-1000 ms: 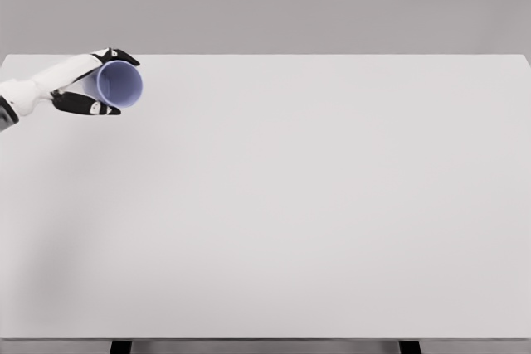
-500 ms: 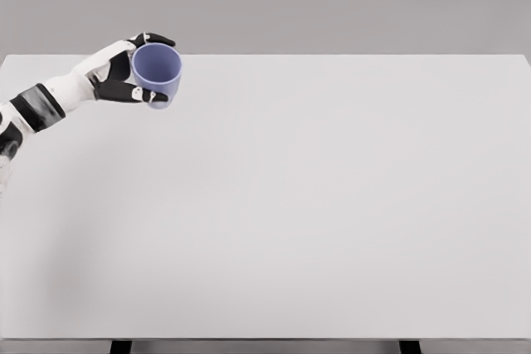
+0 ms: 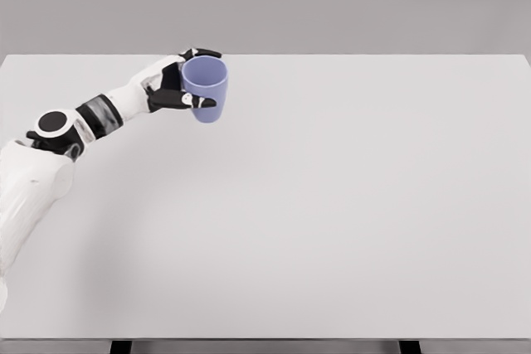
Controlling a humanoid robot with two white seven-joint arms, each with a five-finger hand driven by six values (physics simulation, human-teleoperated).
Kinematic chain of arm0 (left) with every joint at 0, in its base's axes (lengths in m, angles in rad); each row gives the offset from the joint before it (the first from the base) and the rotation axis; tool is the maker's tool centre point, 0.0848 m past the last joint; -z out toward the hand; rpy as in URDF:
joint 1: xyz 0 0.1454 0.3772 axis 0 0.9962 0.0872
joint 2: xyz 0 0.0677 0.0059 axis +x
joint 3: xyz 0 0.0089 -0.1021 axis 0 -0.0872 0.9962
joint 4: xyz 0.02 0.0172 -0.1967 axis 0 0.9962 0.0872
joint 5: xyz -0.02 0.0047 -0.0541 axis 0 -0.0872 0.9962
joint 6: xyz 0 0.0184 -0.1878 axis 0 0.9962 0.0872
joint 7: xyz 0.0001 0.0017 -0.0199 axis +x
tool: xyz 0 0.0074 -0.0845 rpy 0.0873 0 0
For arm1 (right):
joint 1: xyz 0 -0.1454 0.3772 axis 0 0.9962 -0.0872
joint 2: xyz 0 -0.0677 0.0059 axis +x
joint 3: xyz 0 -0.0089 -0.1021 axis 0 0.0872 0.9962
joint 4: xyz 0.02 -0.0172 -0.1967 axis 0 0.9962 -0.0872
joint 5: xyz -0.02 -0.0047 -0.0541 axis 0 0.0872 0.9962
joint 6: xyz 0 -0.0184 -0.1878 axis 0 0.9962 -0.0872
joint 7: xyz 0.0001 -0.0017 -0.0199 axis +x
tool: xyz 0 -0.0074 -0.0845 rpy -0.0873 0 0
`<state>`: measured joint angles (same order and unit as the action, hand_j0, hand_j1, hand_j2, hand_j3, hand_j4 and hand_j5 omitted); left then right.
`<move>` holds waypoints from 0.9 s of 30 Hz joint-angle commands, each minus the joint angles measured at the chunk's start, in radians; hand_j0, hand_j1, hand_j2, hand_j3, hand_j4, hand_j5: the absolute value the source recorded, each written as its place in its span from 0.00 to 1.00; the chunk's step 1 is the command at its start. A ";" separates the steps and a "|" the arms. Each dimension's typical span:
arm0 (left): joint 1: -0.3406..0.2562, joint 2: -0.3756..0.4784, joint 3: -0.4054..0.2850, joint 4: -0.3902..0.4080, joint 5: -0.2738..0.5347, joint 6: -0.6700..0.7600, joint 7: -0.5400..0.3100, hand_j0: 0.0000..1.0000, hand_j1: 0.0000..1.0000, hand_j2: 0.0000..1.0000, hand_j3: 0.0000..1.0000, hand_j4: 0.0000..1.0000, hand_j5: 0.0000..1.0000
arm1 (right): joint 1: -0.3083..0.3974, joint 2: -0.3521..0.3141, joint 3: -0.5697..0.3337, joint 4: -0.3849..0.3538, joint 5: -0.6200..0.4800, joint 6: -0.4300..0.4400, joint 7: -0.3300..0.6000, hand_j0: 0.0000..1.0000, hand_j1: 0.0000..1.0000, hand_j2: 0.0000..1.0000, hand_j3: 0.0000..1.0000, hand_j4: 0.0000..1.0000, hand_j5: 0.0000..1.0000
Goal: Flip the cup with left arm and place it on the table
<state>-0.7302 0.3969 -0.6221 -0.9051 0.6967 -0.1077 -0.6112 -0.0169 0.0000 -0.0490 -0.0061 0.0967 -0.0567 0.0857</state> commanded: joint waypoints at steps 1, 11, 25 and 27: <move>0.000 -0.012 0.001 0.006 0.006 0.002 0.000 0.60 0.60 0.60 0.60 0.60 0.60 | 0.000 0.000 0.000 0.000 0.000 0.000 0.000 1.00 1.00 1.00 1.00 1.00 1.00; 0.003 -0.010 -0.001 0.011 0.006 -0.010 0.000 0.87 0.87 0.87 0.87 0.87 0.87 | 0.000 0.000 0.000 0.000 0.000 0.000 0.000 1.00 1.00 1.00 1.00 1.00 1.00; 0.002 0.007 -0.001 -0.008 0.009 -0.038 0.000 1.00 1.00 1.00 1.00 1.00 1.00 | 0.000 0.000 0.000 0.000 0.000 0.000 0.000 1.00 1.00 1.00 1.00 1.00 1.00; -0.005 0.008 0.001 -0.009 0.009 -0.038 0.000 1.00 1.00 1.00 1.00 1.00 1.00 | 0.000 0.000 0.000 0.000 0.000 0.000 0.000 1.00 1.00 1.00 1.00 1.00 1.00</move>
<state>-0.7363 0.4015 -0.6234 -0.9102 0.6999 -0.1446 -0.6108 -0.0169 0.0000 -0.0491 -0.0061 0.0967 -0.0567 0.0857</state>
